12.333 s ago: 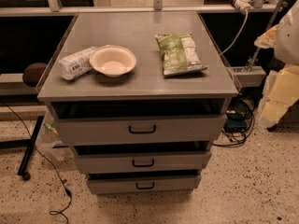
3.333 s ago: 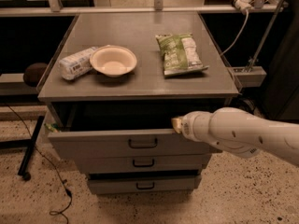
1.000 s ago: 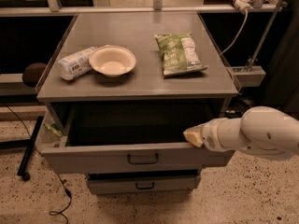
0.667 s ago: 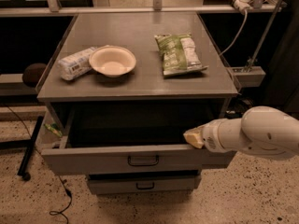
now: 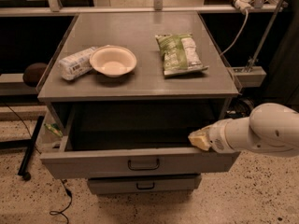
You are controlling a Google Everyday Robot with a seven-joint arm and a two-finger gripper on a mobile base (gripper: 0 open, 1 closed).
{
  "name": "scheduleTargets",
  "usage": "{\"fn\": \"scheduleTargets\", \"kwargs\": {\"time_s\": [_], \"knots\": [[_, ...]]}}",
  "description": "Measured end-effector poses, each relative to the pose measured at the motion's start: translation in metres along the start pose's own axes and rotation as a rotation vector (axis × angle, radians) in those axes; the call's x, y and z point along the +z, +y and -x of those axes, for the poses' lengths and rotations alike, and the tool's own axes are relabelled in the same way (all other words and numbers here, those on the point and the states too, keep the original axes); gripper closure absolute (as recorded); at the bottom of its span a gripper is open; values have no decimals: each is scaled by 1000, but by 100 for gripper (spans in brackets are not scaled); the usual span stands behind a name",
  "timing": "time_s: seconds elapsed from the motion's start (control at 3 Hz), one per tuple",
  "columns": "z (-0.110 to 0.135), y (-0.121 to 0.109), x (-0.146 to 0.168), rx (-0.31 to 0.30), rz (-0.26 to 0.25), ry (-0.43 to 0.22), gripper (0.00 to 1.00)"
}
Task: Open top drawer
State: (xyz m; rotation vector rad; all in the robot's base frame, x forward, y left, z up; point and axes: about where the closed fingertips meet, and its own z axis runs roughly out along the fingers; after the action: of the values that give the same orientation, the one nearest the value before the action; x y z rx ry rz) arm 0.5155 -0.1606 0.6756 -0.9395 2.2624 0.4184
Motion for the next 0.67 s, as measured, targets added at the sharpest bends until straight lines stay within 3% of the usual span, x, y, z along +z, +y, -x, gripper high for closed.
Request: {"fn": "scheduleTargets", "kwargs": {"time_s": [0.33,0.67], "knots": [[1,0,-1,0,0,0,35],[-10,6,-4,-64,71,37,11]]}}
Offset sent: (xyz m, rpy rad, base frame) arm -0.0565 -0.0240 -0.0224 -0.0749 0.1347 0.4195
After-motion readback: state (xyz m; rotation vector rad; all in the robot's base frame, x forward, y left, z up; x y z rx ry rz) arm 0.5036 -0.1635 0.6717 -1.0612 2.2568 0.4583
